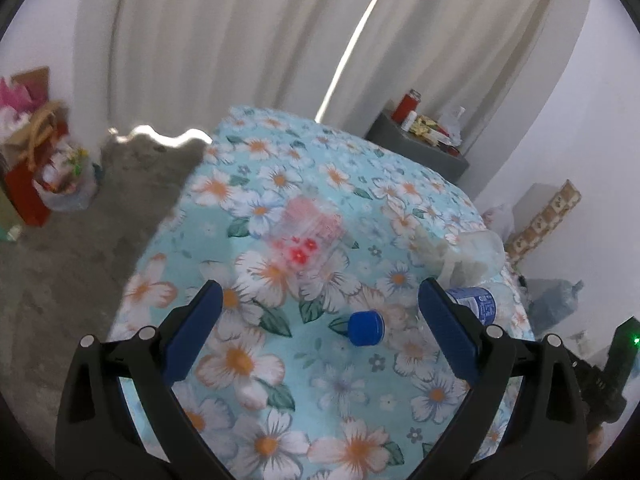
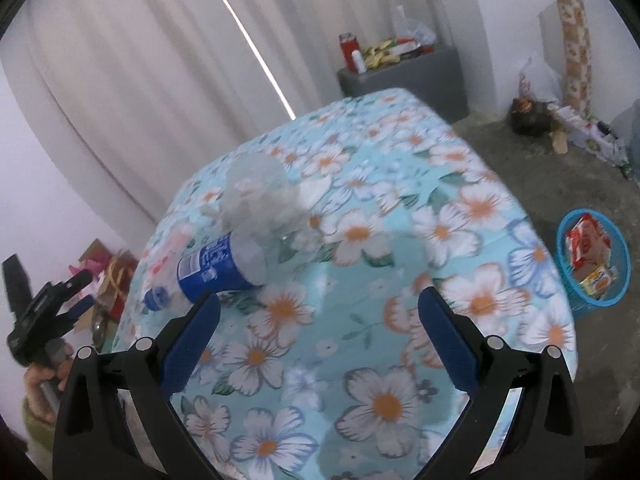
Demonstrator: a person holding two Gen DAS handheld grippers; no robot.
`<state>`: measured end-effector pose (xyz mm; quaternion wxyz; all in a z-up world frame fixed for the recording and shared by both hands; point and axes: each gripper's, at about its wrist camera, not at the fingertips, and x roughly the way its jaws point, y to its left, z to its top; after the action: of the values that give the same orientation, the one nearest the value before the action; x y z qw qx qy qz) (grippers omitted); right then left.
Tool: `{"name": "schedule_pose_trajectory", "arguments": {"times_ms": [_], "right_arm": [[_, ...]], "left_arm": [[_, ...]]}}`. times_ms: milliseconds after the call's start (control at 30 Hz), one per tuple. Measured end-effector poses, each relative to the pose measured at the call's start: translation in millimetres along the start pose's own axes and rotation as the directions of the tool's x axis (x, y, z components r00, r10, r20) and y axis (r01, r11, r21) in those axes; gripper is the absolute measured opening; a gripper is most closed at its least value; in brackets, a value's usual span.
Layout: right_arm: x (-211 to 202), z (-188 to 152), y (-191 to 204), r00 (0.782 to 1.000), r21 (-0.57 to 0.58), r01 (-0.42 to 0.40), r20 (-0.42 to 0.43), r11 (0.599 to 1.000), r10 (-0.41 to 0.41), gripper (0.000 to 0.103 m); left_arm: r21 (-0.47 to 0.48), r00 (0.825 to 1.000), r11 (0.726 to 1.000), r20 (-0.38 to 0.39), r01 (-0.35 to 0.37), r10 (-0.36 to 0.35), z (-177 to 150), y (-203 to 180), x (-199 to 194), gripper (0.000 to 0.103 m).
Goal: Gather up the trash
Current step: 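Turn both tools back toward the bed and reach for the trash, then grasp the red-printed plastic bag with the left tool while the right tool grasps the clear cup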
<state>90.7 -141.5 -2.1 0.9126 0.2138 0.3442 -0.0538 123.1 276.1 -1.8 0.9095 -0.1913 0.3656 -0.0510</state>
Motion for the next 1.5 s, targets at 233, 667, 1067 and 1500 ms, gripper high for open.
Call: {"name": "schedule_pose_trajectory", "arguments": {"times_ms": [233, 667, 1067, 1500], "right_arm": [[8.4, 2.8, -4.7, 1.000, 0.035, 0.006, -0.021, 0.999, -0.005, 0.096], [21.1, 8.1, -23.9, 0.999, 0.092, 0.022, -0.046, 0.995, -0.018, 0.094], [23.9, 18.9, -34.7, 0.999, 0.112, 0.010, -0.045, 0.994, -0.005, 0.083], [77.5, 107.9, -18.8, 0.912, 0.197, -0.352, -0.147, 0.915, 0.383, 0.073]], "left_arm": [[-0.248, 0.977, 0.960, -0.133, 0.128, -0.165, 8.1, 37.4, 69.2, 0.093], [-0.485, 0.948, 0.849, -0.115, 0.207, -0.296, 9.2, 66.1, 123.2, 0.057], [-0.525, 0.948, 0.812, -0.028, 0.256, -0.317, 9.1, 69.7, 124.6, 0.012], [-0.287, 0.975, 0.932, 0.048, 0.222, -0.217, 25.6, 37.8, 96.8, 0.004]]}}
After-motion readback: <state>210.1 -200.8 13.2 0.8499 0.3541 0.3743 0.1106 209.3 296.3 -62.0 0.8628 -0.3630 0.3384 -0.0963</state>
